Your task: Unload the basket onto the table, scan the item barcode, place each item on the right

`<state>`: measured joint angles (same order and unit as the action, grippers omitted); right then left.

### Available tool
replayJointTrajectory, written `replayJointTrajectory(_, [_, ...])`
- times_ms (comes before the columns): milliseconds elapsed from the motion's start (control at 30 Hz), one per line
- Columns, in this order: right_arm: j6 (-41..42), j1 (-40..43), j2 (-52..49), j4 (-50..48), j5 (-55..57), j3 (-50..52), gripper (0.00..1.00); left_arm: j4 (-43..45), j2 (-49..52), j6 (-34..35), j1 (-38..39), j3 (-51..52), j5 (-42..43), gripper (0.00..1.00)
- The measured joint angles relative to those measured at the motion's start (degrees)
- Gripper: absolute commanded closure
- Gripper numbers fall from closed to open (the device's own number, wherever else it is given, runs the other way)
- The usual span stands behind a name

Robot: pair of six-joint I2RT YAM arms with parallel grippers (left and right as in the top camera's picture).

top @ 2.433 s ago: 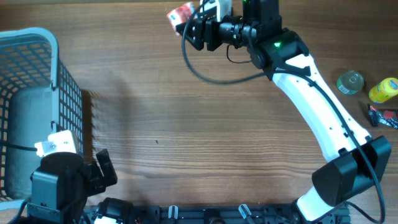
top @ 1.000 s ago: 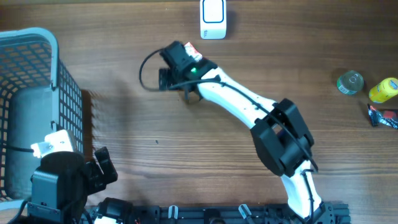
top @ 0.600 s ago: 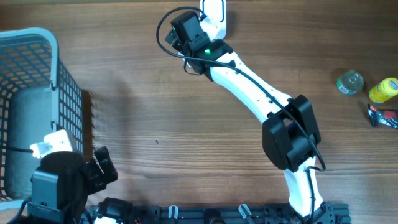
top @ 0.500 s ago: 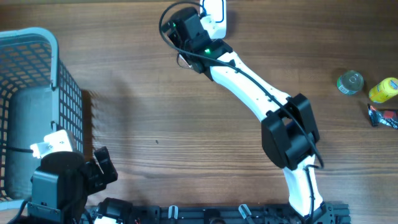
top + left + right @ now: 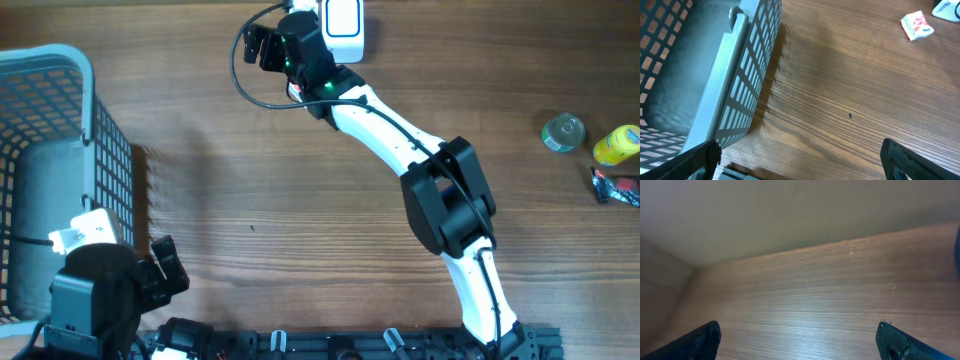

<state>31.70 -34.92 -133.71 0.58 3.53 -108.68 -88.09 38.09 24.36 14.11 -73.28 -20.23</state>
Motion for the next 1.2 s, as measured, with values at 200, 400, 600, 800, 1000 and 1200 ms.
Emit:
replayJointTrajectory(200, [-10.03,0.00,-7.80,7.10,0.63,-0.09,0.00,0.00,0.00,0.00,0.00,0.00,-0.02,0.00])
replayJointTrajectory(400, [-14.97,-0.02,-8.35,9.53,2.78,-0.83,0.12,-0.02,0.00,0.00,0.00,0.00,0.00,0.00])
replayJointTrajectory(600, [-16.61,0.26,-7.78,19.41,7.78,-2.27,0.39,0.00,0.00,0.00,0.00,0.00,-0.02,0.00])
replayJointTrajectory(800, [-16.57,0.63,-6.93,26.25,8.68,-2.95,0.72,0.00,0.00,0.00,0.00,0.00,0.00,0.00])
replayJointTrajectory(1000, [-13.86,0.63,-5.33,35.01,8.24,-3.54,0.87,0.00,0.00,0.00,0.00,0.00,-0.02,0.00])
replayJointTrajectory(1200, [-10.60,0.63,-1.53,44.35,6.12,-1.70,0.92,-0.02,0.00,0.00,0.00,0.00,0.00,0.00])
